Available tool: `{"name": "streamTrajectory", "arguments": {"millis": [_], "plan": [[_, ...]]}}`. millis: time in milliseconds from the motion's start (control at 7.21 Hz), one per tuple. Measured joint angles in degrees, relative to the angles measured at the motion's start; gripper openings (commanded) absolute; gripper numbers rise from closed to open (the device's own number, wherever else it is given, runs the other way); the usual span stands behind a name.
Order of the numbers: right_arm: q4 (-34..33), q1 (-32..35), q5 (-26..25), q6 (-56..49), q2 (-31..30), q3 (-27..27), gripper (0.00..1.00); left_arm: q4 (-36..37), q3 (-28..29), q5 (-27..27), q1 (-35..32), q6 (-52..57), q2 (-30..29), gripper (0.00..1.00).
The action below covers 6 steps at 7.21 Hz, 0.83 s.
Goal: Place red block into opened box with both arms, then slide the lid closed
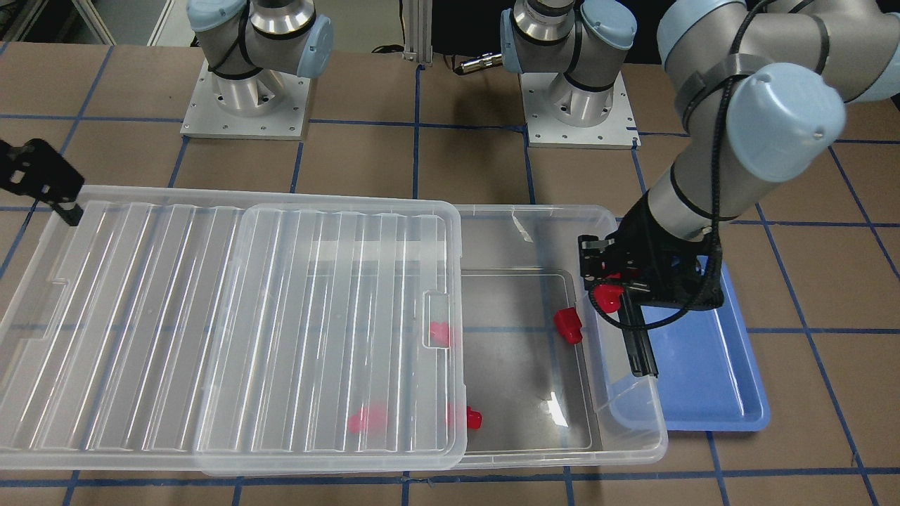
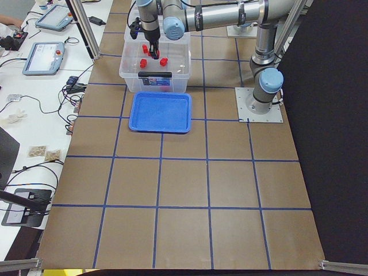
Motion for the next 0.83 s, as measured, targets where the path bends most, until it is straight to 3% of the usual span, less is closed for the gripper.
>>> {"name": "streamTrajectory", "arguments": {"millis": [416, 832], "plan": [[-0.1, 11.8, -0.5, 14.6, -1.4, 0.4, 1.00, 11.2, -8.9, -0.9, -2.5, -4.2, -2.3, 0.00], [-0.5, 15.6, -0.6, 20.5, -1.5, 1.7, 1.00, 16.6, -14.1, -0.9, -2.6, -3.8, -5.5, 0.00]]}}
